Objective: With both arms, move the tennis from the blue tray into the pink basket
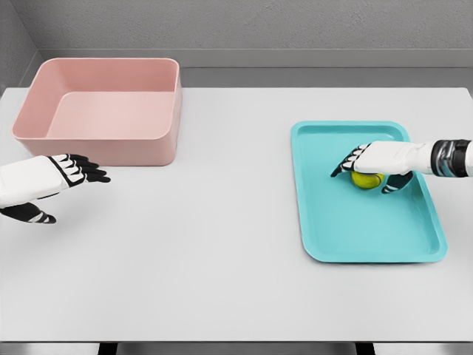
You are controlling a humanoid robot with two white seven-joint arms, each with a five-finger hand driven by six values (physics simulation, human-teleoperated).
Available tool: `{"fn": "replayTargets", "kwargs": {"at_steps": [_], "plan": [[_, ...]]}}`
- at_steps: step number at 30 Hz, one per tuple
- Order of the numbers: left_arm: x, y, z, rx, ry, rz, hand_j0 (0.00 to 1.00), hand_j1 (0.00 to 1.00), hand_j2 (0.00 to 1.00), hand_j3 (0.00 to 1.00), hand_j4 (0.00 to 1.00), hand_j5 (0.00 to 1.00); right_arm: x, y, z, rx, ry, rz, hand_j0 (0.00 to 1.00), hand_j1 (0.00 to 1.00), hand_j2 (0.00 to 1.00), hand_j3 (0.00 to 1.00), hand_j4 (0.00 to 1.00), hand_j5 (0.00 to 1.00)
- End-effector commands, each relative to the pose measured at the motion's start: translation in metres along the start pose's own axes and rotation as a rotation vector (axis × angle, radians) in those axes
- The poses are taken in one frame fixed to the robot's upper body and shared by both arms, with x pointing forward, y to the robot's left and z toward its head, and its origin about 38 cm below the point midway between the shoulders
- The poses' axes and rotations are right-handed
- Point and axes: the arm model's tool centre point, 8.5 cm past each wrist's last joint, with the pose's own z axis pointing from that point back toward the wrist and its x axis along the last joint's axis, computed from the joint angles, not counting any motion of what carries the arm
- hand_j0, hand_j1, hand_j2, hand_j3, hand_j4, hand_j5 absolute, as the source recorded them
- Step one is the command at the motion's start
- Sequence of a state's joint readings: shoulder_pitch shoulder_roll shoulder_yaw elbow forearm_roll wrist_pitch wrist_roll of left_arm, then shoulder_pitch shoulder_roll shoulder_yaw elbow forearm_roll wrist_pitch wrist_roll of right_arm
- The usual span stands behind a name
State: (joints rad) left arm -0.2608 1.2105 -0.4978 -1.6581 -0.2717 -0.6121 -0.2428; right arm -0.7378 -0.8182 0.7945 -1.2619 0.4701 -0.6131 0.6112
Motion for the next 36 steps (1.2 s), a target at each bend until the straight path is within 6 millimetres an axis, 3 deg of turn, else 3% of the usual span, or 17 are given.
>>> {"fn": "replayTargets", "kwargs": {"at_steps": [1,8,17,21,29,36], "plan": [[0.000,0.001,0.000,0.004,0.001,0.004,1.00,1.00,1.00,1.00,1.00,1.00,-0.003,0.002,0.000,0.003,0.009,-0.008,0.83,0.83,0.83,0.83,0.83,0.83],[0.000,0.002,0.000,0.007,-0.001,0.002,1.00,1.00,1.00,1.00,1.00,1.00,-0.005,0.001,0.001,-0.002,0.015,-0.011,0.69,0.69,0.69,0.69,0.69,0.69],[0.001,0.002,0.000,0.005,-0.002,0.002,1.00,1.00,1.00,1.00,1.00,1.00,-0.004,-0.001,0.001,-0.011,0.012,-0.013,0.60,0.60,0.60,0.60,0.60,0.60],[0.001,0.002,-0.001,0.007,-0.004,0.002,1.00,1.00,1.00,1.00,1.00,1.00,-0.007,-0.007,0.005,-0.036,0.021,-0.019,0.50,0.50,0.50,0.50,0.50,0.50],[0.001,0.003,0.000,0.010,-0.003,0.001,1.00,1.00,1.00,1.00,1.00,1.00,-0.009,-0.019,0.013,-0.079,0.028,-0.013,0.45,0.45,0.45,0.45,0.45,0.45],[0.003,0.002,-0.003,0.011,-0.012,0.002,1.00,1.00,1.00,1.00,1.00,1.00,0.028,-0.050,0.014,-0.134,-0.049,0.111,0.45,0.45,0.45,0.45,0.45,0.45]]}}
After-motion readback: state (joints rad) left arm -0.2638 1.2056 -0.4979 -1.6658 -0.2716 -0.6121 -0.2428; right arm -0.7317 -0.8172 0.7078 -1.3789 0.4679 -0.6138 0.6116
